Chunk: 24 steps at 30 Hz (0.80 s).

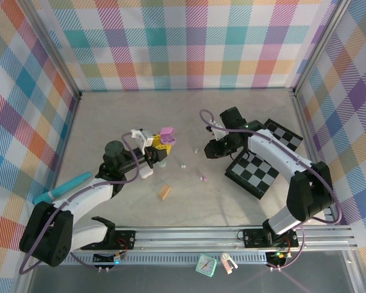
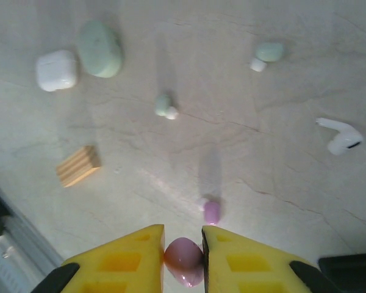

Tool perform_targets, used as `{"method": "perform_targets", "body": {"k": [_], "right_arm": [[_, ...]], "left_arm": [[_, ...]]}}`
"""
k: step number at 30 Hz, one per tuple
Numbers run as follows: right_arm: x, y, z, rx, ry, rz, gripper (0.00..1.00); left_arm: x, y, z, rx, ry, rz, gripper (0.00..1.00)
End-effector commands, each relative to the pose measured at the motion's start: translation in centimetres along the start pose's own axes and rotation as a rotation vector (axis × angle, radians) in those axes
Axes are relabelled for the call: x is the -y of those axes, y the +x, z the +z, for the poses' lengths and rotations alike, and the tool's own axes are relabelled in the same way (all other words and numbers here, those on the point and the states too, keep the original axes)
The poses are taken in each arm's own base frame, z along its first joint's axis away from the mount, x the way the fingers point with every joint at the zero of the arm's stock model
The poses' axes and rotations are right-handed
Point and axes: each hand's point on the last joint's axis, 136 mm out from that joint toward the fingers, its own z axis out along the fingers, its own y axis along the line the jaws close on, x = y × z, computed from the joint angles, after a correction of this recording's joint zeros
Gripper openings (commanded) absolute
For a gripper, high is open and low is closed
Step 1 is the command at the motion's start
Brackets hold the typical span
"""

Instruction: Insert wireless bluetooth earbuds into charging case

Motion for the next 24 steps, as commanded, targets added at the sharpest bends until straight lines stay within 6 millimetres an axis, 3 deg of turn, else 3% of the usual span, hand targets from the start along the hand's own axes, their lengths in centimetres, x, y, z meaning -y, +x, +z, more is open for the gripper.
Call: {"method": "perform_targets", "body": {"k": [1, 10, 15, 24], "right_arm": [[-3.0, -0.6, -1.9, 0.055, -0.135, -0.009, 0.23], [-7.5, -2.3, -6.0, 0.178, -0.308, -0.068, 0.23], [-9.3, -3.0, -7.3, 0.217, -0.395, -0.092, 0.23], [-9.9, -3.3, -7.7, 0.233, -0.431, -0.102, 0.23]], "left_arm": [[1.2, -1.6, 0.9, 0.070, 0.060, 0.056, 0.30], [2.9, -0.2, 3.2, 0.058, 0.140, 0.065, 0.30], [4.7, 0.1, 4.3, 0.065, 0.219, 0.089, 0.30], [7.0, -0.8, 5.6, 0.107, 0.320, 0.094, 0.30]]}}
